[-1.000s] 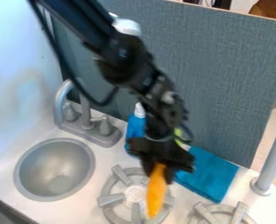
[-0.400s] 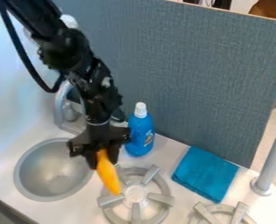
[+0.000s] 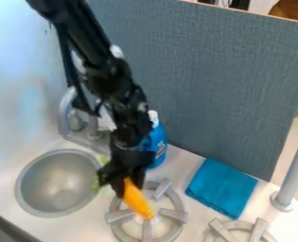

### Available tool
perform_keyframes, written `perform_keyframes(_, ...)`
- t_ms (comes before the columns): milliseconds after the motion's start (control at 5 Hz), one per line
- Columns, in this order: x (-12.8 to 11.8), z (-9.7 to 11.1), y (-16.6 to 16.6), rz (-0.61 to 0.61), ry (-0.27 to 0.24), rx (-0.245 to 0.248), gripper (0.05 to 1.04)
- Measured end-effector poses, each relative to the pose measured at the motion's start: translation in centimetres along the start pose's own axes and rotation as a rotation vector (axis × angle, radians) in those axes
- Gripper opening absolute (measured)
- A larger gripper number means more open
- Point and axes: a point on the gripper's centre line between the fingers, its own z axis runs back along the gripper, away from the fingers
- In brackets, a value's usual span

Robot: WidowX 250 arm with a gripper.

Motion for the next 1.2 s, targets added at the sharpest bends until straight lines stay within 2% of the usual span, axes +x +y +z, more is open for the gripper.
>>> perform_keyframes(200,-0.7,-0.9,-0.6,0.028,-0.002,0.03,0.555)
perform_keyframes(400,-0.9,-0.8,-0.3,0.051,0.019,0.087,0.868)
perform_keyframes(600,-1.4,-0.6,-0.2,-0.019,-0.01,0.113,1.013)
perform_keyframes(800,-1.5,2.7,-0.5,-0.085,-0.069,0.053,1.009)
perform_keyframes(1000,-1.6,8.2,-0.3,-0.216,-0.123,-0.03,1.009)
perform_keyframes(1200,-2.9,12.2,1.7,-0.478,-0.216,0.109,1.009)
